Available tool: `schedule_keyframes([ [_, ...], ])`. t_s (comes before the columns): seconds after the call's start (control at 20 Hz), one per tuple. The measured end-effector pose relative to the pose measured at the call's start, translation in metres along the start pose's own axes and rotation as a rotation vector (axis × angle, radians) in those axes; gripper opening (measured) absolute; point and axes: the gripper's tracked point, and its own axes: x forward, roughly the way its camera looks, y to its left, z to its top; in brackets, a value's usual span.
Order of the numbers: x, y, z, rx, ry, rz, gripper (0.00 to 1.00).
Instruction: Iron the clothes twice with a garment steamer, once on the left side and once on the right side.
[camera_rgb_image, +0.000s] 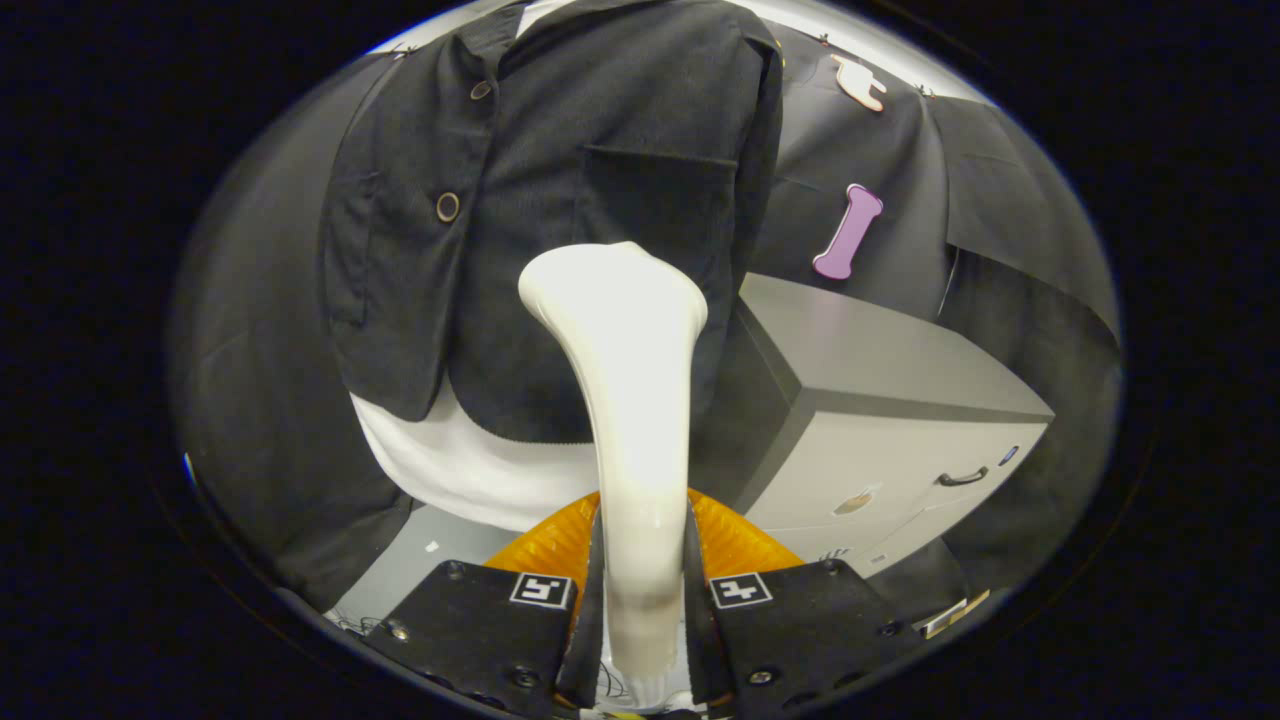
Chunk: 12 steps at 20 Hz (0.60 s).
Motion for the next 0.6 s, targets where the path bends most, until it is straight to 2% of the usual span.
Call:
schedule_keyframes([
  [0.35,0.002,0.001,-0.037,-0.02,0.055,0.02,0.37],
  [0.6,-0.02,-0.001,-0.005,0.0,-0.013,0.038,0.37],
])
